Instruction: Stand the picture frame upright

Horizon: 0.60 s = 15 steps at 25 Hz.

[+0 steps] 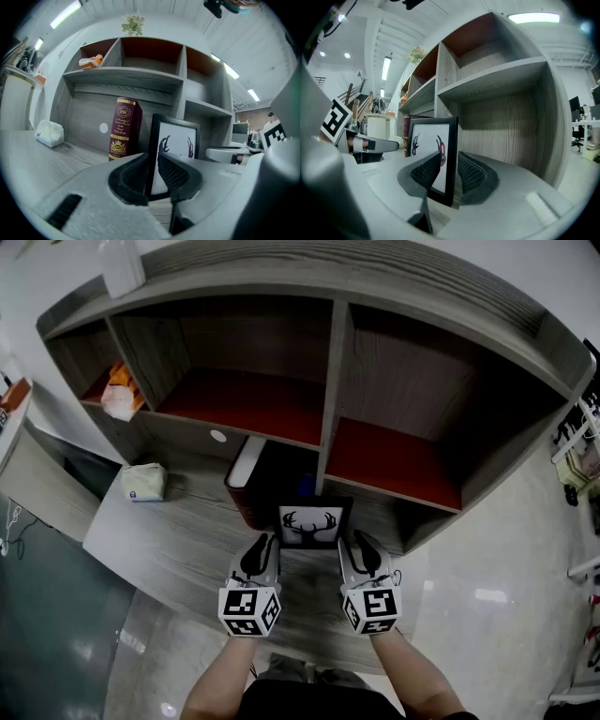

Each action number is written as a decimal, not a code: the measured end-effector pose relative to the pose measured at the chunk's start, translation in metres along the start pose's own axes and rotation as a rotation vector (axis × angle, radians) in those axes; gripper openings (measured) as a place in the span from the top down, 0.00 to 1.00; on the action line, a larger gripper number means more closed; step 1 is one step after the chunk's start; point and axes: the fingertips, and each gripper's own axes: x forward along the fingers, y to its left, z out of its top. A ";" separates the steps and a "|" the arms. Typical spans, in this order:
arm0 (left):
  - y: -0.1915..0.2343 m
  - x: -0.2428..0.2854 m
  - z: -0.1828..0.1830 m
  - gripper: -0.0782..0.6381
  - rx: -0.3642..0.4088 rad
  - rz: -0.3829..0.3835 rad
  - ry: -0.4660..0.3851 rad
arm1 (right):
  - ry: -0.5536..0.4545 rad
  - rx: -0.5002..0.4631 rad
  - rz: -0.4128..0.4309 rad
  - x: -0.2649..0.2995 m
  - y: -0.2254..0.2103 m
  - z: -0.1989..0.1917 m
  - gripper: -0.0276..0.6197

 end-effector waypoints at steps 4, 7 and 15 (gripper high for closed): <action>-0.008 -0.010 0.000 0.88 -0.016 -0.024 0.014 | 0.009 -0.006 0.000 -0.010 0.001 -0.001 0.85; -0.016 -0.016 0.000 0.90 -0.025 -0.040 0.027 | 0.012 -0.009 -0.002 -0.019 0.002 0.000 0.88; -0.047 -0.030 0.007 0.90 -0.017 -0.125 0.041 | -0.006 0.000 -0.012 -0.049 0.000 0.010 0.95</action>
